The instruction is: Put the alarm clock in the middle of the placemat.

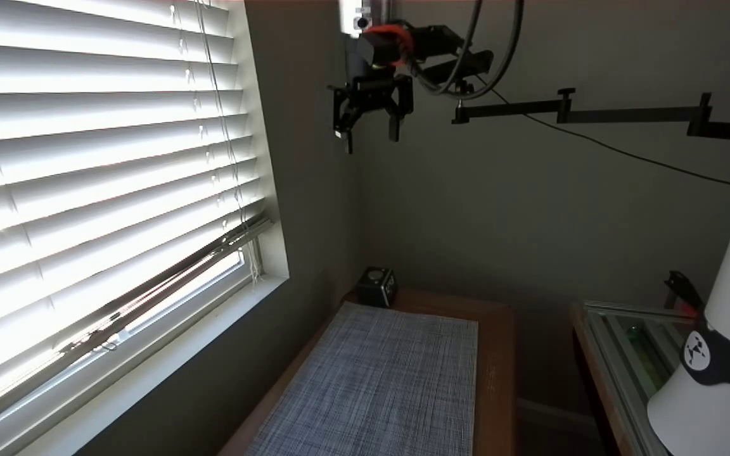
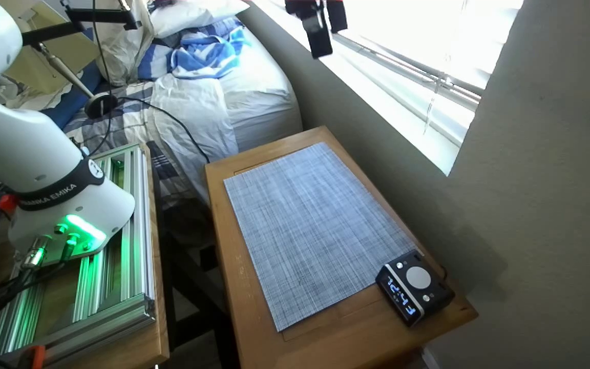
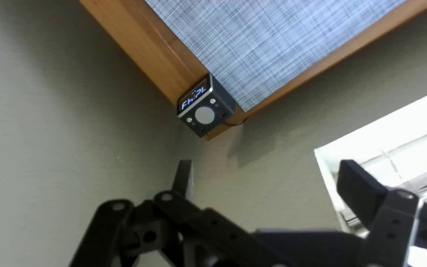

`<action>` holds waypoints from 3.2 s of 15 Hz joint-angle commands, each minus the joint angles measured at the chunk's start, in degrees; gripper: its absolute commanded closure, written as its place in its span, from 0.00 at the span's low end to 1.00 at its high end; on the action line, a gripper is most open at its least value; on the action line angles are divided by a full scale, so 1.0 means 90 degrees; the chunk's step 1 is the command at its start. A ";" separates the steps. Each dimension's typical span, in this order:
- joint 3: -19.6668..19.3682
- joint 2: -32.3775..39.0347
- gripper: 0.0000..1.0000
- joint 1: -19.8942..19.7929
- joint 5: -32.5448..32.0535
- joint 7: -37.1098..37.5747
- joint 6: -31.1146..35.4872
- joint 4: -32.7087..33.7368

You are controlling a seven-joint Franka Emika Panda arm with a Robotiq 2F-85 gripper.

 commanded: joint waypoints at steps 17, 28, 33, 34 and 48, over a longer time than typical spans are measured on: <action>-0.1520 0.2920 0.00 0.0351 -0.1014 0.3667 0.1520 0.0654; -0.1606 0.4565 0.00 0.0363 0.0427 0.3426 0.1416 0.1616; -0.1619 0.5433 0.00 0.0357 0.1122 0.3139 0.1563 0.2327; -0.1636 0.5583 0.00 0.0366 0.1193 0.3109 0.1650 0.2447; -0.1669 0.7104 0.00 0.0337 0.2092 0.2631 0.1885 0.3886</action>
